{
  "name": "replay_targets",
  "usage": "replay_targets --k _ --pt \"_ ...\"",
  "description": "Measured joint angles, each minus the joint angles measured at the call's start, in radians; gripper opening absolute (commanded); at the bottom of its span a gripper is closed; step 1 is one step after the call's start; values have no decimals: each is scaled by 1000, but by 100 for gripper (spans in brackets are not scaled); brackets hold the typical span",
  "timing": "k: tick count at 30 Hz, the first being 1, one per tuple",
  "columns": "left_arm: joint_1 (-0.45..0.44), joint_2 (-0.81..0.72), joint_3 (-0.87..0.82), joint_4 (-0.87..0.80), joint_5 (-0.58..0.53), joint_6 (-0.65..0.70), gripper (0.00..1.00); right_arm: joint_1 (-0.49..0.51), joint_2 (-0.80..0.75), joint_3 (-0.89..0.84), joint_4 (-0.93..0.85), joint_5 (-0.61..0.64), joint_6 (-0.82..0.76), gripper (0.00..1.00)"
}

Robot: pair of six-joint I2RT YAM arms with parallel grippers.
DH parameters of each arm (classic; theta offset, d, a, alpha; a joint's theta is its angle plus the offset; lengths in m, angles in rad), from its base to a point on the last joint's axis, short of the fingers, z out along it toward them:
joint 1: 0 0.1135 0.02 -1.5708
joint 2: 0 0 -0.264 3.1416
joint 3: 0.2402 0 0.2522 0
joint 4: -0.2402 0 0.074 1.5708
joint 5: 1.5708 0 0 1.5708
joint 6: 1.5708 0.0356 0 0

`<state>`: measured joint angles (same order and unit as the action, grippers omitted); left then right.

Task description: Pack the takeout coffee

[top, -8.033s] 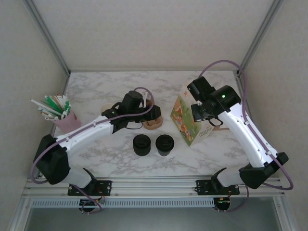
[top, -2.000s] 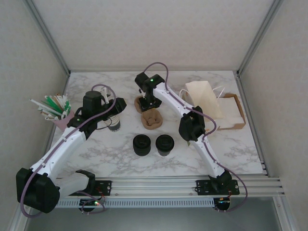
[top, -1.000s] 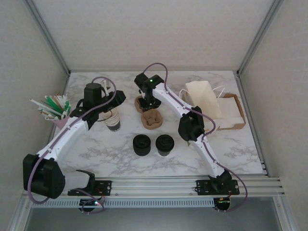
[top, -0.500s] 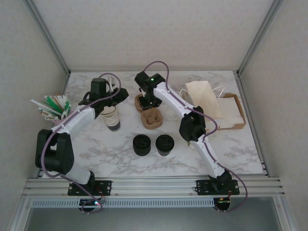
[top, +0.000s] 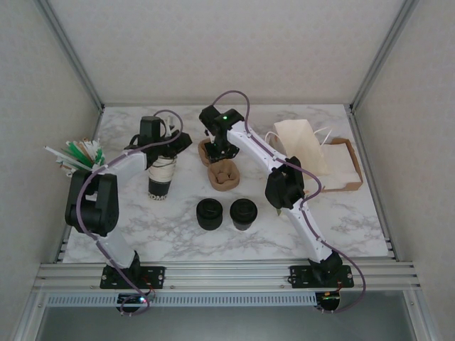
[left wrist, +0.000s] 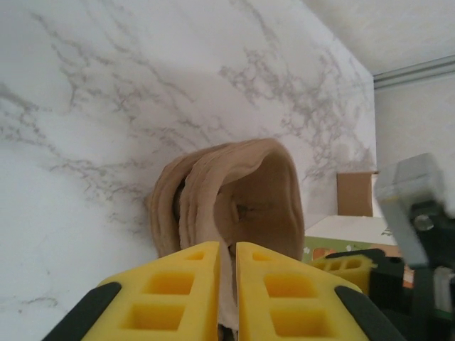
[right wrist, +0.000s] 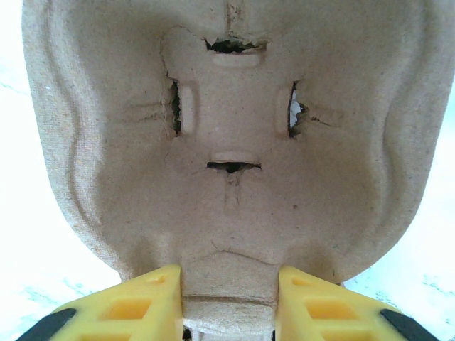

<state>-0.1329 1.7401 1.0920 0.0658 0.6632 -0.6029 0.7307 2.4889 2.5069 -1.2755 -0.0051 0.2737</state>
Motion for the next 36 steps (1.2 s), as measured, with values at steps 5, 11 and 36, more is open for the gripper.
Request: replay_targets --k 5,11,36 --pt "0 -44 -34 -8 -2 -2 16 0 0 -10 0 0 2 33" --pt "25 -162 -115 -34 -37 4 23 0 0 -18 5 0 2 33" --pt "-38 -572 -278 -501 -539 71 100 -2 -50 -43 16 -26 0 72"
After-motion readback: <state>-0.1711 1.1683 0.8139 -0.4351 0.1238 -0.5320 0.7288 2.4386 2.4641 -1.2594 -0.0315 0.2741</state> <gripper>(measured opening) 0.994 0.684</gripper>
